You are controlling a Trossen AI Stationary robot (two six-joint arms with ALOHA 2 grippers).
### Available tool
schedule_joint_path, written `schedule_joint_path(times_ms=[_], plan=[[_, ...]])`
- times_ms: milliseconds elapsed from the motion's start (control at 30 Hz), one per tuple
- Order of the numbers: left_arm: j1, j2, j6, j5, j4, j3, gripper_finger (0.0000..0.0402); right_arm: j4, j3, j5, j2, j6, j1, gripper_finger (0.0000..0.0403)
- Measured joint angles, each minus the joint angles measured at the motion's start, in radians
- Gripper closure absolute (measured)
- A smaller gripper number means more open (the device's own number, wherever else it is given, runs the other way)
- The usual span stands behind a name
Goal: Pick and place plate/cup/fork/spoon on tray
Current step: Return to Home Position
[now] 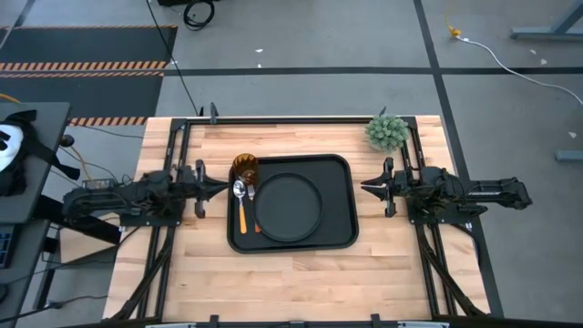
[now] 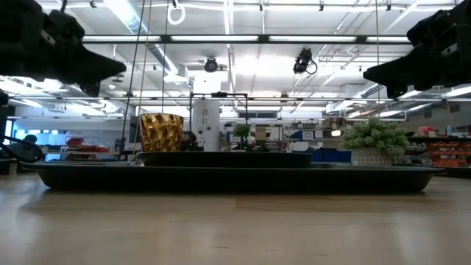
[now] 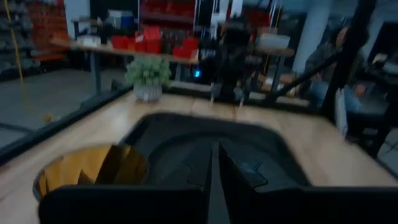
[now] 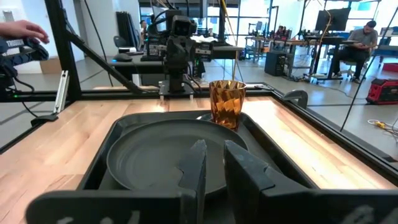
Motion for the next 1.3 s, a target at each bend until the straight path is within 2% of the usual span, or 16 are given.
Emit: schedule_joint_path(times_ms=[100, 300, 600, 800, 1000, 1133, 1300], plan=[[-0.012, -0.054, 0.000, 0.000, 0.014, 0.000, 0.0365, 0.000, 0.000, 0.000, 0.000, 0.000, 0.000, 0.0341], [-0.064, -0.051, 0.028, 0.001, 0.025, 0.000, 0.0365, 0.002, 0.000, 0.000, 0.000, 0.000, 0.000, 0.0341], [-0.219, -0.053, 0.020, 0.001, 0.031, 0.000, 0.0365, 0.005, 0.000, 0.000, 0.000, 0.000, 0.000, 0.0341], [-0.266, -0.053, 0.019, 0.002, 0.031, -0.001, 0.0365, 0.005, 0.000, 0.000, 0.000, 0.000, 0.000, 0.0341], [-0.271, -0.052, 0.029, -0.012, -0.007, -0.001, 0.0365, 0.005, 0.000, 0.000, 0.000, 0.000, 0.000, 0.0341], [-0.253, -0.054, 0.119, -0.084, 0.003, -0.001, 0.0365, 0.005, 0.000, 0.000, 0.000, 0.000, 0.000, 0.0341], [-0.254, -0.053, 0.210, -0.101, 0.003, -0.002, 0.0365, 0.005, 0.000, 0.000, 0.000, 0.000, 0.000, 0.0341]])
